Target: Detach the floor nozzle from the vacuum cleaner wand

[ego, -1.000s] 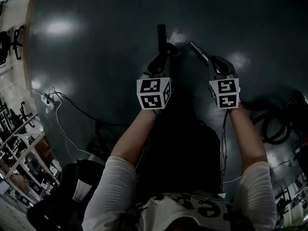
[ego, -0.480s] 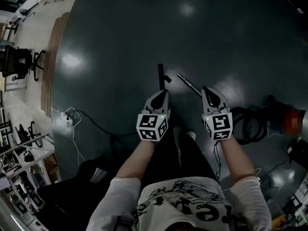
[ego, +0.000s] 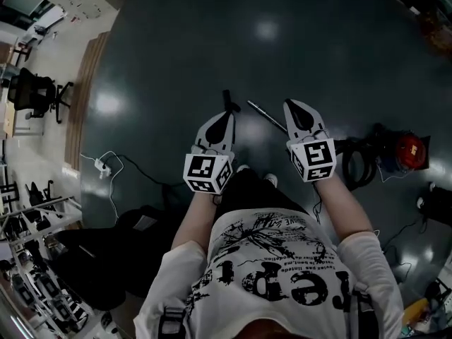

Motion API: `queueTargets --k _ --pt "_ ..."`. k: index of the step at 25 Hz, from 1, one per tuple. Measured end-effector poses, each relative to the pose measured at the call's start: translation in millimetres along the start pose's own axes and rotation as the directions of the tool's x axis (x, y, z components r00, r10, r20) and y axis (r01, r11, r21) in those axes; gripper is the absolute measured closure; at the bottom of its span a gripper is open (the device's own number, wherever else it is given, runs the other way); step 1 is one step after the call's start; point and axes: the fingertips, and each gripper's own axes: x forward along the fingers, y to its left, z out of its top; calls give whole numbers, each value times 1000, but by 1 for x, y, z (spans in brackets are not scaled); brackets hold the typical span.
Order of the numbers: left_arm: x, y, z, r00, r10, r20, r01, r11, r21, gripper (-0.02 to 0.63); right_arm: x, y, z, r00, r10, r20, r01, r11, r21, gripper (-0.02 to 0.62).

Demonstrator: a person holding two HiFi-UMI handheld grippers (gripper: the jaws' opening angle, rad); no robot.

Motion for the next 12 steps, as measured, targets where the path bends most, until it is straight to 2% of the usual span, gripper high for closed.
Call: queueTargets --k 5,9,12 --pt "-38 9 28 1000 5 31 -5 1000 -1 601 -33 22 21 999 -32 44 31 999 15 594" --pt "-67 16 35 1000 -19 22 20 1000 -5 601 -49 49 28 996 -76 56 75 997 18 594" --pt "-86 26 36 999 -23 29 24 1000 -8 601 -56 71 34 992 -97 82 98 995 -14 594"
